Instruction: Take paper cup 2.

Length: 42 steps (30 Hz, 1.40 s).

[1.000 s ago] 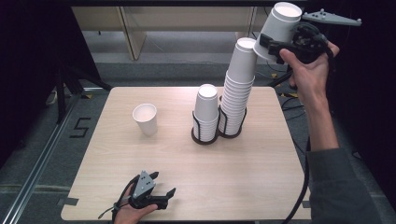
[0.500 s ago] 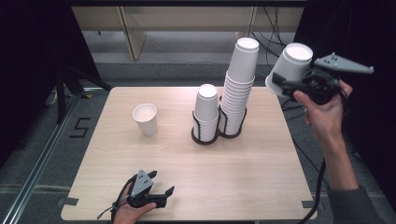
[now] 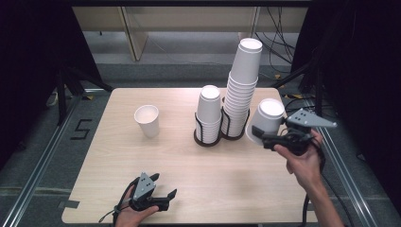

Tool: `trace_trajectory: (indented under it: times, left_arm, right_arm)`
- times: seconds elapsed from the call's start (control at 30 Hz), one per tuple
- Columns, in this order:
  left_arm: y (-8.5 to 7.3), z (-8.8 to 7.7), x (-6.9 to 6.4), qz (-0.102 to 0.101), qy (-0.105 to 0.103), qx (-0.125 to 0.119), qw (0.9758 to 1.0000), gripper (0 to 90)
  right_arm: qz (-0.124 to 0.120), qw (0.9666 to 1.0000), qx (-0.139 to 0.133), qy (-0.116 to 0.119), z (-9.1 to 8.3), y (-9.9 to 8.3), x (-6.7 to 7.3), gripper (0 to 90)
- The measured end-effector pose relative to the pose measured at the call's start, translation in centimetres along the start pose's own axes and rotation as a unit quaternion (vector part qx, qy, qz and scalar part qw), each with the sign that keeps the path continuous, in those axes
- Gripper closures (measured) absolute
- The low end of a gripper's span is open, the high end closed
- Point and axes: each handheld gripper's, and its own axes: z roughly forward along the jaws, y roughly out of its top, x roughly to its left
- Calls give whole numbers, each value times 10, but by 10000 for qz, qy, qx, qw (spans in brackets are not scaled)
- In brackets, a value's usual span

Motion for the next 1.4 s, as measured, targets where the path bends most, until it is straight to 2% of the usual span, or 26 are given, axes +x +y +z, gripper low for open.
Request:
trace_trajectory:
  times: [0.03,0.07,0.1,0.13,0.17,0.2,0.3,0.47,0.57,0.63,0.73,0.8,0.87,0.97,1.0,1.07,1.1,1.17,1.2,1.23,1.27,1.33,1.37,1.4]
  left_arm:
    - [0,0,0,-7,-3,-12,10000,145]
    - [0,0,-1,-33,0,-34,10000,145]
    - [0,-1,-1,3,29,7,10000,145]
    - [0,-1,-1,-1,25,-2,10000,145]
    - [0,0,0,0,-17,-19,10000,145]
    - [0,-1,0,20,-3,-24,10000,145]
    - [1,-1,0,37,-27,-50,10000,145]
    - [2,-2,-1,55,-20,-99,9999,145]
    - [2,-1,-2,33,-69,-162,9998,145]
    - [2,-1,-2,48,-94,-180,9998,145]
    - [3,-1,-3,75,-97,-175,9998,144]
    - [3,-1,-3,59,-130,-209,9997,144]
    - [3,0,-4,54,-137,-238,9996,144]
    - [3,0,-4,72,-176,-284,9994,144]
    - [4,1,-4,69,-181,-288,9994,144]
    - [4,1,-4,72,-189,-291,9994,144]
    - [4,0,-4,71,-168,-285,9994,144]
    - [4,0,-4,41,-150,-296,9994,144]
    - [4,0,-4,42,-165,-302,9994,144]
    - [4,0,-4,42,-165,-316,9994,144]
    - [5,-1,-4,51,-128,-294,9995,144]
    - [5,-1,-3,18,-138,-359,9993,144]
    - [5,-1,-3,14,-142,-365,9992,144]
    - [5,-1,-2,9,-158,-369,9992,144]
  right_arm:
    - [108,9999,26,85,3,-6,6,165]
    - [67,9999,25,137,6,-11,11,165]
    - [134,9995,143,232,9,-16,17,164]
    - [145,9993,135,329,13,-21,22,165]
    - [112,9991,117,400,17,-25,26,165]
    - [149,9986,234,455,19,-29,32,165]
    - [-43,9977,249,626,32,-39,44,165]
    - [61,9945,342,989,50,-53,64,164]
    - [41,9933,390,1085,58,-60,74,164]
    - [-117,9932,372,1098,63,-64,77,163]
    - [43,9906,526,1261,69,-71,85,163]
    - [-46,9904,525,1274,73,-74,87,163]
    - [28,9889,555,1380,76,-76,90,163]
    - [-34,9889,628,1348,80,-78,95,164]
    - [23,9881,661,1389,81,-79,96,163]
    - [-126,9882,643,1383,84,-80,97,163]
    - [-95,9883,610,1393,87,-81,99,163]
    - [-68,9865,638,1510,90,-82,101,163]
    - [-155,9862,652,1514,91,-82,101,163]
    - [-9,9858,702,1526,92,-83,104,163]
    - [-230,9866,694,1458,92,-83,103,163]
    - [-262,9865,663,1471,95,-84,105,163]
    - [-173,9853,735,1532,96,-84,107,163]
    - [-61,9858,777,1489,96,-85,109,163]
